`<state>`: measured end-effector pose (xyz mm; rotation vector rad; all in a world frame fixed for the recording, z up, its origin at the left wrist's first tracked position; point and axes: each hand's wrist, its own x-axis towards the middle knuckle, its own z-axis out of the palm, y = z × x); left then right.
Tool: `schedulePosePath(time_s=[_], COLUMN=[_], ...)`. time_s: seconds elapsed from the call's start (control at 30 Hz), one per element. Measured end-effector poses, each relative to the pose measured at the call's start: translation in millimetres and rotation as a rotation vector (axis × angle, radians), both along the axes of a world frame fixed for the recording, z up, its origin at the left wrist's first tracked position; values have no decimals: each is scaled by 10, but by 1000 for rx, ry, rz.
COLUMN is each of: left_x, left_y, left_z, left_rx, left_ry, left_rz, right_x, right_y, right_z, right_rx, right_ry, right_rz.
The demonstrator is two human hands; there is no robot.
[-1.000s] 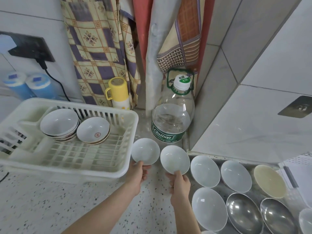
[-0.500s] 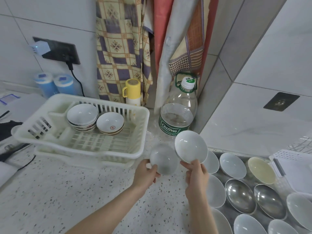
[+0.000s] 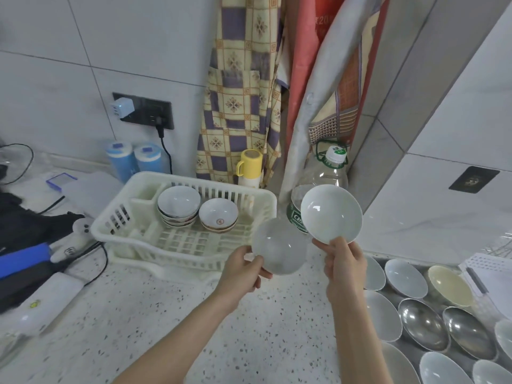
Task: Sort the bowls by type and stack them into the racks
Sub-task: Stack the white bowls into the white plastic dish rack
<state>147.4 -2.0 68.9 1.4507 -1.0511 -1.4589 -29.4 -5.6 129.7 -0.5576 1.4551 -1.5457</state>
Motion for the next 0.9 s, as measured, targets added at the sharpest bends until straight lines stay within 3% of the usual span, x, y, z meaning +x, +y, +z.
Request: schedulePosePath(time_s=[0.23, 0.7, 0.9], left_x=[897, 1926, 2145], left_y=[-297, -655, -908], left_z=[47, -50, -85], left_rx=[-80, -67, -86], left_ry=[-30, -41, 17], left_rz=[158, 227, 203], right_x=[555, 1409, 1699], right_y=[-229, -925, -1131], right_z=[-5, -443, -652], right_rx=[-10, 55, 119], right_ry=[54, 259, 306], right_rz=[47, 168, 117])
